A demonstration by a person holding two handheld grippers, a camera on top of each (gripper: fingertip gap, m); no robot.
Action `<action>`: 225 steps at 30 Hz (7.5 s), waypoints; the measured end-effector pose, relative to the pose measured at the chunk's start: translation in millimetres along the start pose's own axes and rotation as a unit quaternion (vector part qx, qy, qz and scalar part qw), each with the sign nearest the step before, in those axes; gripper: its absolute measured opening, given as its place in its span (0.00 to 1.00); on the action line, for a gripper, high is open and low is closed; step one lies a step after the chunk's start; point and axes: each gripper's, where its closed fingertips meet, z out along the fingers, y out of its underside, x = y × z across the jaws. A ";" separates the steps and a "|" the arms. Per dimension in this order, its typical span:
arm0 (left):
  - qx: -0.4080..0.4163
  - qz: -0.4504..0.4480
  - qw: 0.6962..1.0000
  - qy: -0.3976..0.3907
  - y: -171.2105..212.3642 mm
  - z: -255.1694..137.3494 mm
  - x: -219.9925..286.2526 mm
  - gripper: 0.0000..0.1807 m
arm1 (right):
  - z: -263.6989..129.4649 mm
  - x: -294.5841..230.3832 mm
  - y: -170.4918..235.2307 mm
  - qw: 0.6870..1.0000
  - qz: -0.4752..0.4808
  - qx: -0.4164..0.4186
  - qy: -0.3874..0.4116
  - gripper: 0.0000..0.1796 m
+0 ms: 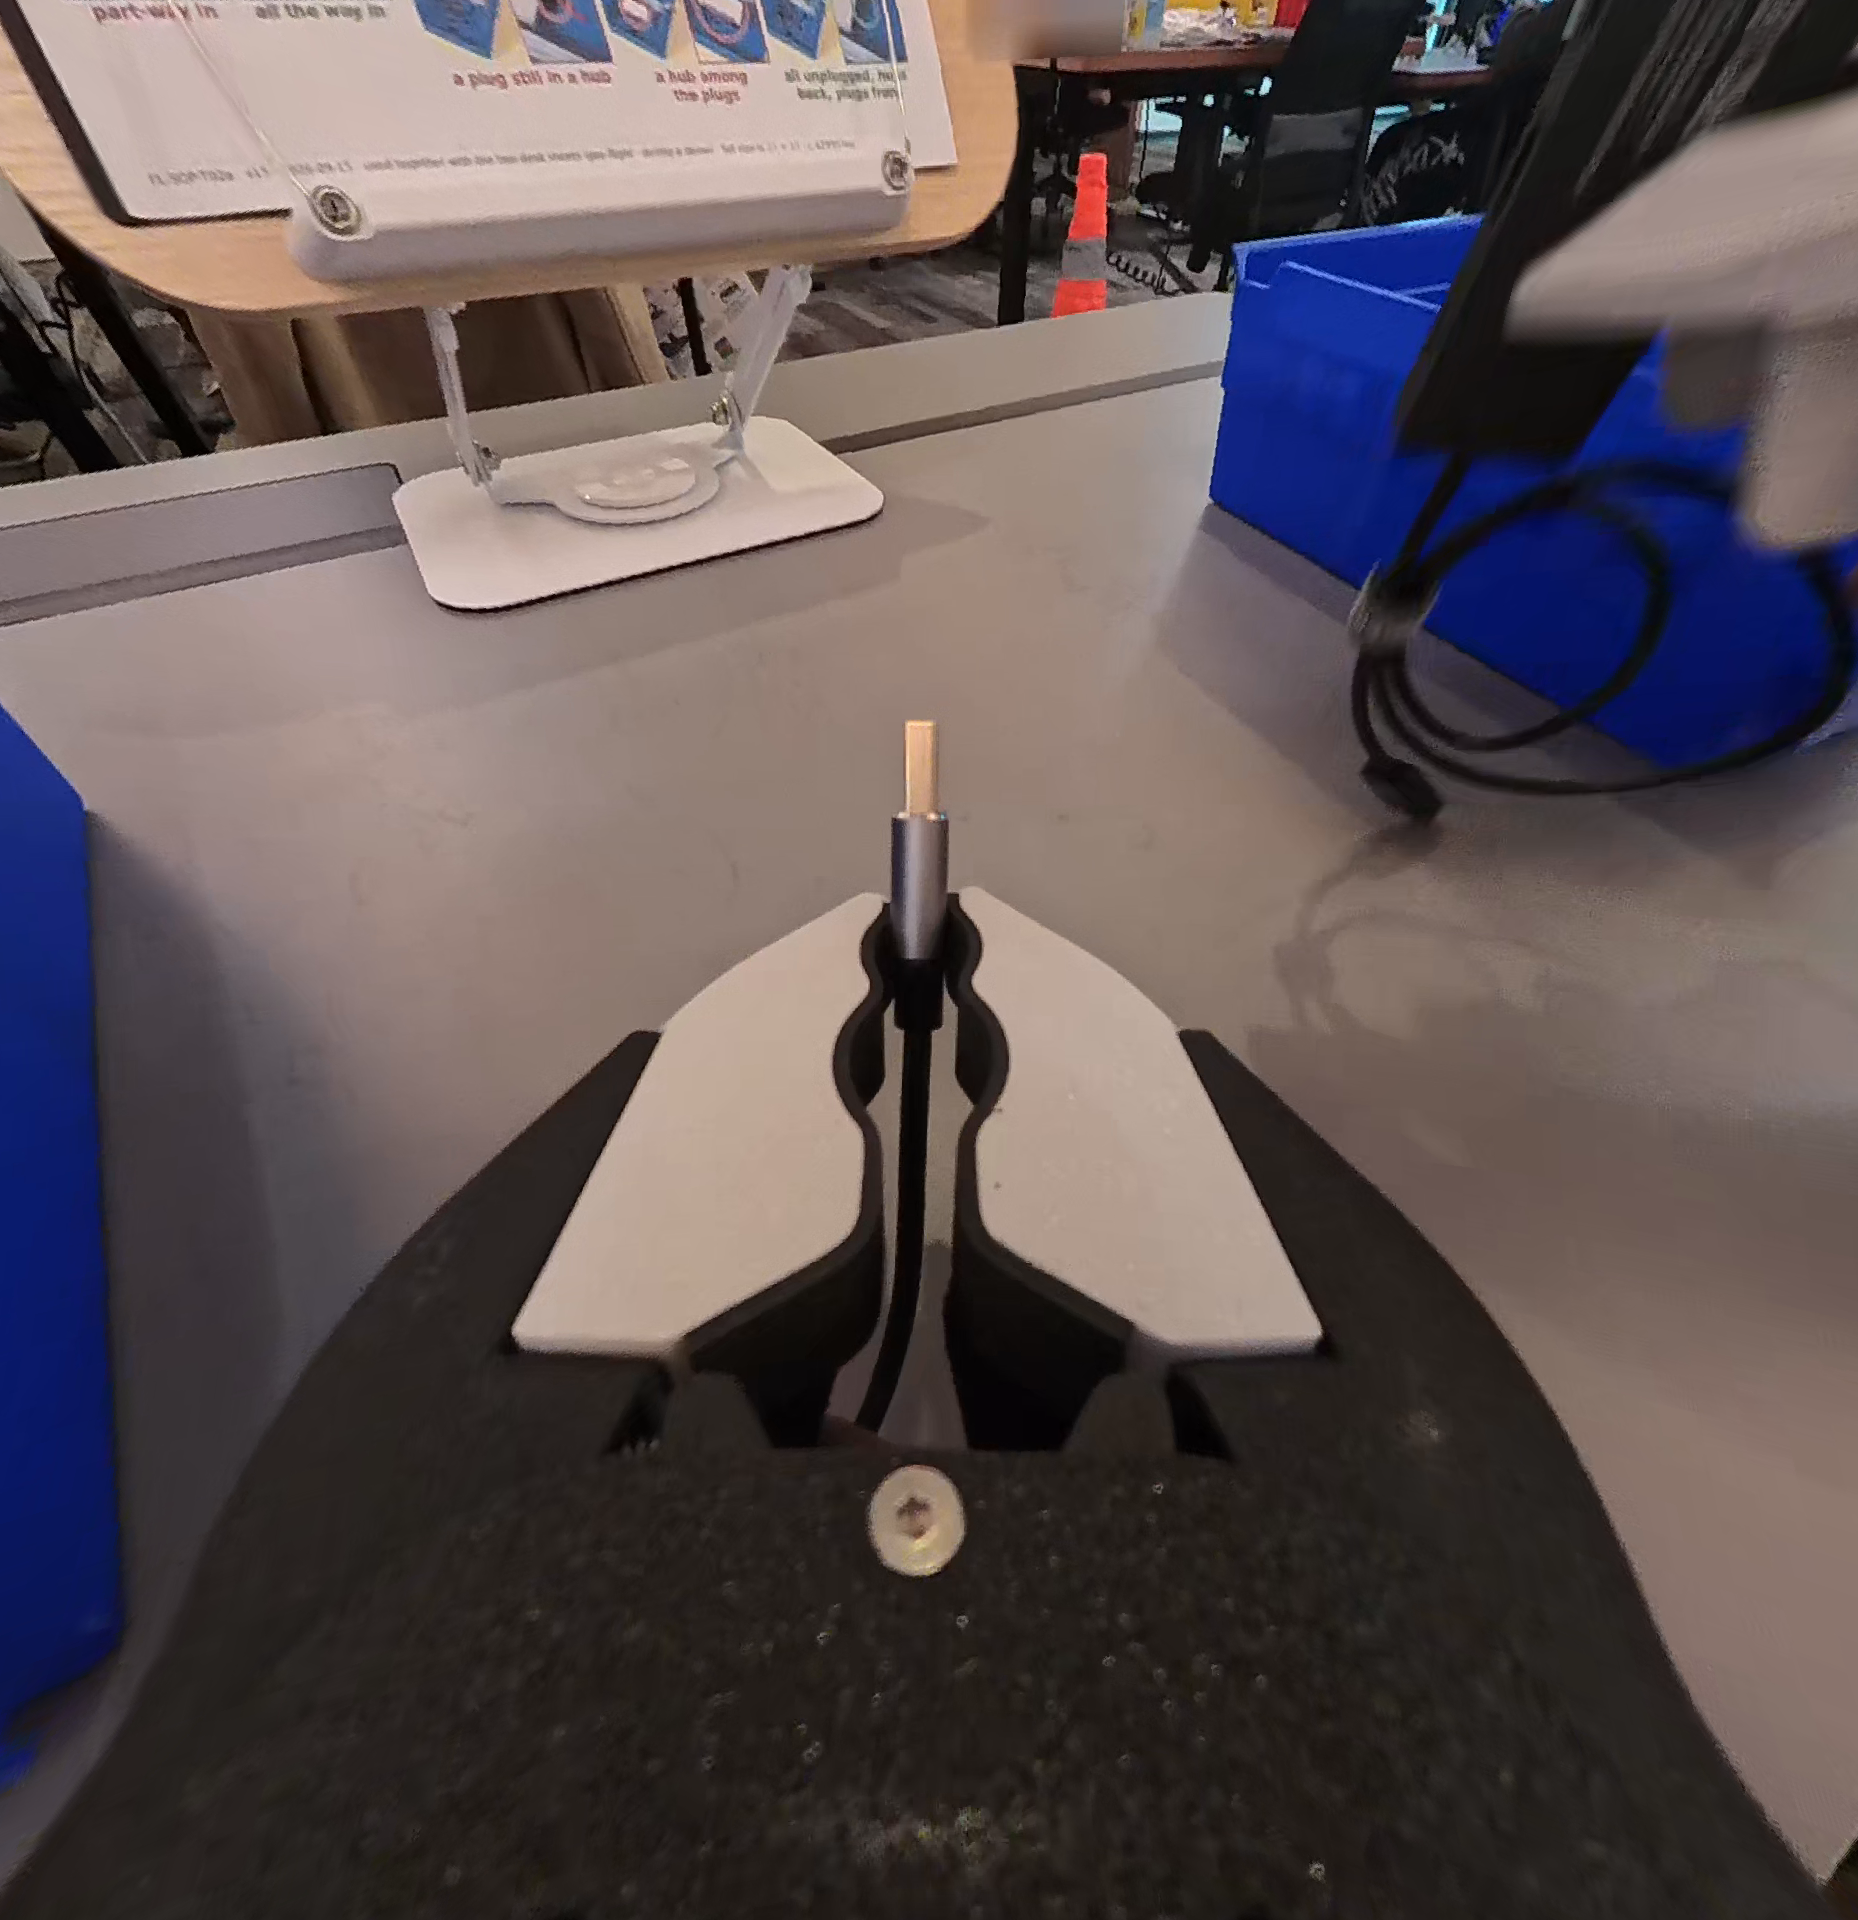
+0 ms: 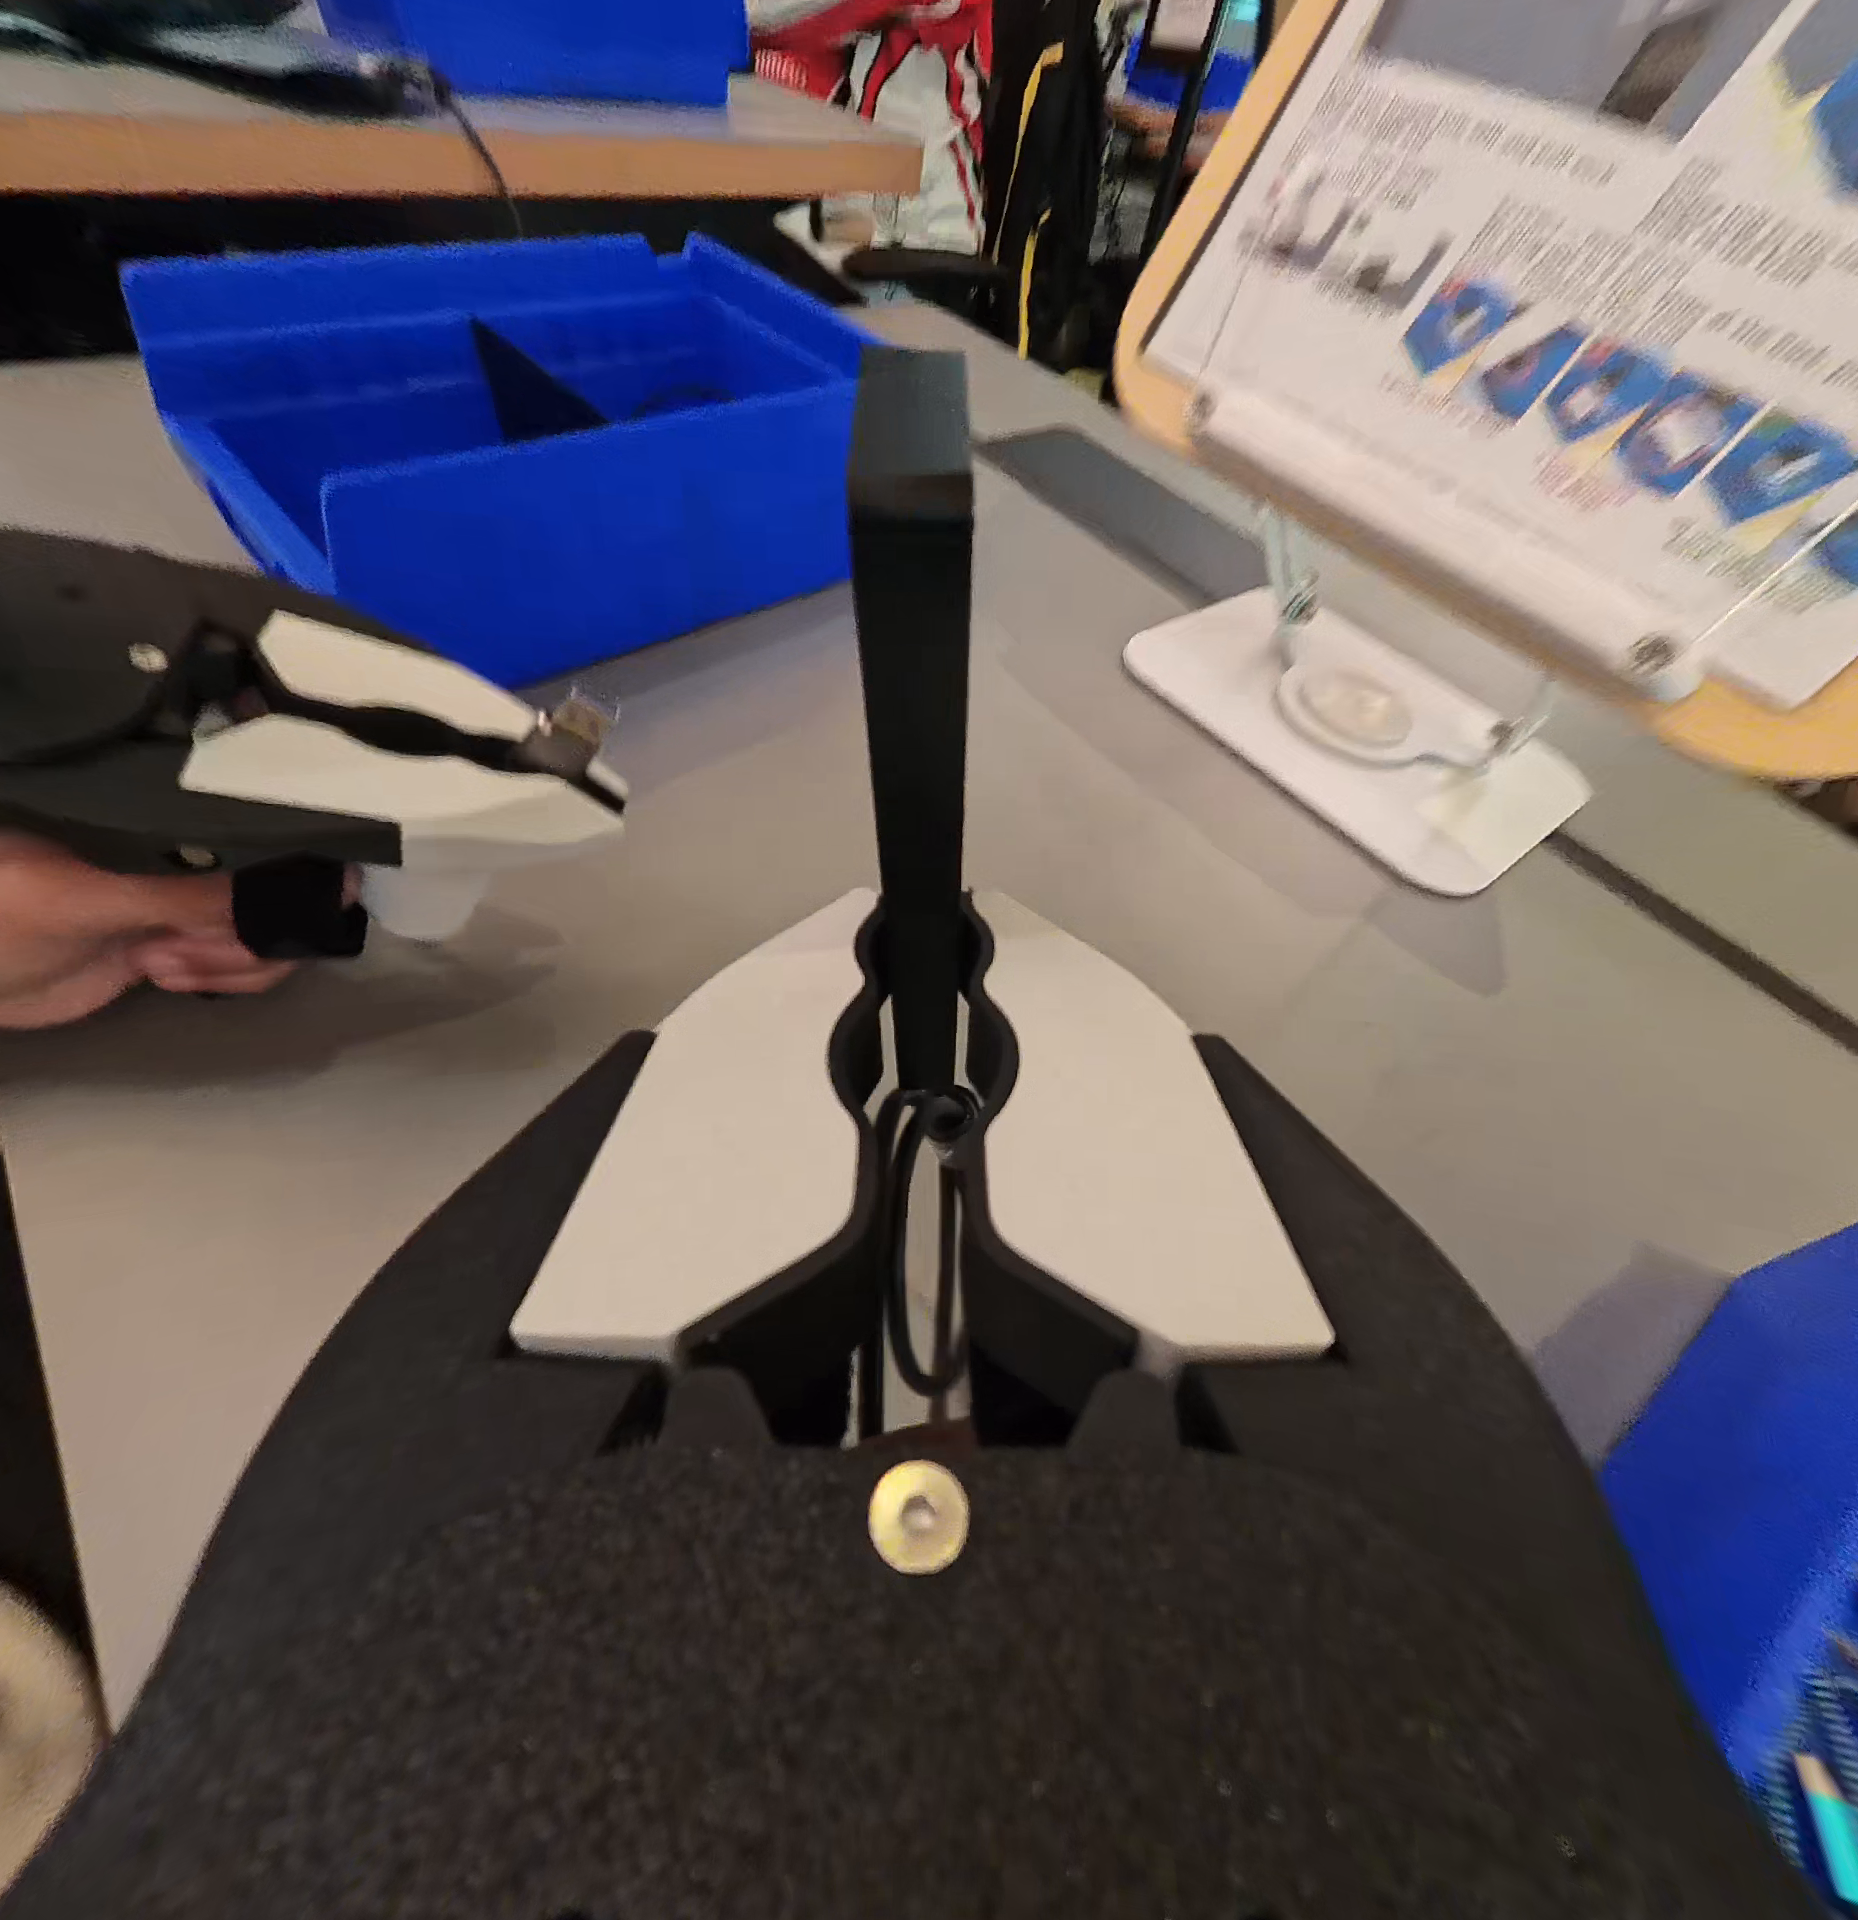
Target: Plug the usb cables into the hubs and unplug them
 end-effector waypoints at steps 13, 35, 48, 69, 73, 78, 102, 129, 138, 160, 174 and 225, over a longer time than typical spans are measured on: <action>-0.012 -0.014 0.999 0.028 2.6 1.7 3.3 0.04 | -155.0 200.7 -169.2 0.977 -0.042 0.058 0.199 0.06; -0.024 0.000 0.999 0.032 6.1 2.6 6.7 0.04 | -92.3 297.8 165.6 0.891 0.258 -0.332 0.171 0.07; -0.024 0.007 0.999 0.023 6.6 2.8 6.2 0.04 | -118.7 253.3 50.8 0.921 0.061 -0.184 0.337 0.27; -0.038 0.014 0.999 0.016 10.3 4.9 5.7 0.04 | -31.5 -39.6 55.9 0.980 0.125 0.095 -0.119 0.25; -0.023 -0.007 0.995 0.095 2.0 2.8 20.0 0.04 | -29.7 -42.8 57.7 0.980 0.127 0.084 -0.132 0.25; 0.023 -0.075 0.964 0.253 -54.3 -16.9 50.9 0.04 | -24.1 -56.3 54.9 0.976 0.123 0.076 -0.161 0.23; 0.074 -0.166 0.892 0.414 -128.2 -28.2 100.6 0.16 | -11.9 -92.1 3.2 0.957 0.095 0.121 -0.246 0.02; 0.006 0.006 0.996 0.084 -4.4 -33.8 26.8 0.25 | -102.8 213.2 175.6 0.875 0.145 -0.429 0.172 0.03; -0.031 -0.035 0.995 0.086 6.7 -30.3 16.2 0.24 | -120.4 177.0 94.7 0.946 0.115 -0.209 0.218 0.29; -0.075 -0.098 0.992 -0.037 -77.7 -58.4 -100.0 0.30 | -9.5 -24.3 43.2 0.993 0.012 0.115 -0.025 0.28; -0.349 -0.406 0.816 -0.220 4.7 39.2 -348.9 0.27 | -19.1 -40.2 42.8 0.991 -0.022 0.126 -0.040 0.25; -0.015 -0.003 0.998 0.058 -148.8 -9.6 -19.9 0.08 | 4.5 -53.8 -25.3 0.987 -0.019 0.148 -0.062 0.23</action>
